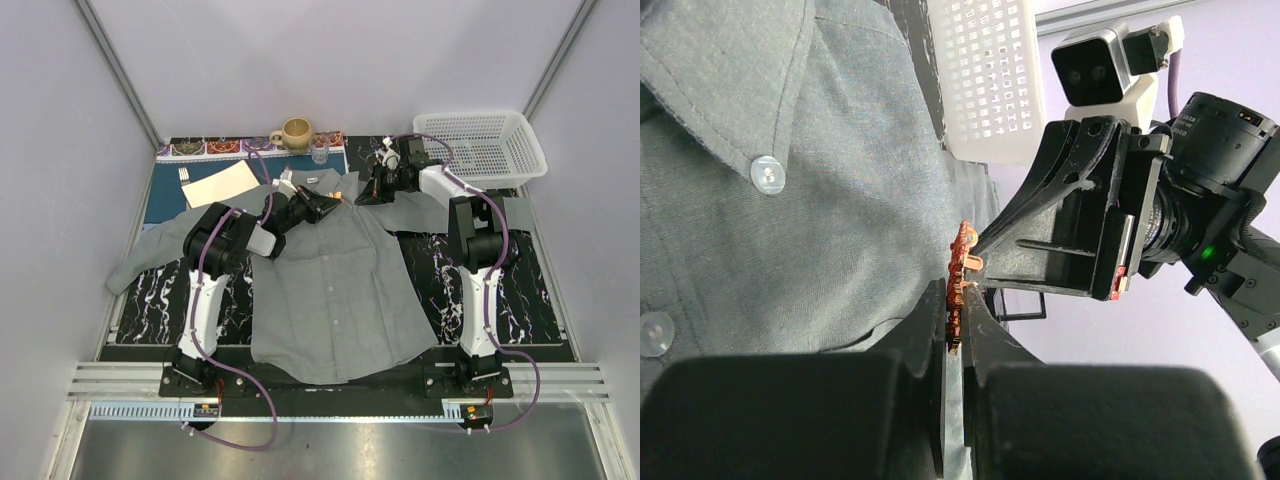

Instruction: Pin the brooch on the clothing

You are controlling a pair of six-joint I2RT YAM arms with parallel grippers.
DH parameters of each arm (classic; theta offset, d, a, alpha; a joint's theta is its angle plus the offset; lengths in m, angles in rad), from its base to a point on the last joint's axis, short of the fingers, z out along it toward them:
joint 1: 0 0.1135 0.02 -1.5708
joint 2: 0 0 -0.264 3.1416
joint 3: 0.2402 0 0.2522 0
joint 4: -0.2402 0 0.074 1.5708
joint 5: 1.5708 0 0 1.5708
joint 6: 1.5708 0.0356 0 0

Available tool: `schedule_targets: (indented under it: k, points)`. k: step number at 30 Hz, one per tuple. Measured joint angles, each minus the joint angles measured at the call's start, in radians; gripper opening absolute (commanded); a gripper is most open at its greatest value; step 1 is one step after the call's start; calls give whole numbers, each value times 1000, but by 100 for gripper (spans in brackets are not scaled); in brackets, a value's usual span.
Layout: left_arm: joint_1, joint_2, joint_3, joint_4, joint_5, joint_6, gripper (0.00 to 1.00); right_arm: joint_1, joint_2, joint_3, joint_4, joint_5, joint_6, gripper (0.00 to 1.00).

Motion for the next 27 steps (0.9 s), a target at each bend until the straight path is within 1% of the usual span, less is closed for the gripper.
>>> schedule_targets:
  k: [27]
  points:
    - [-13, 0, 26, -1, -8, -4, 0, 0, -1, -3, 3, -19, 0, 0]
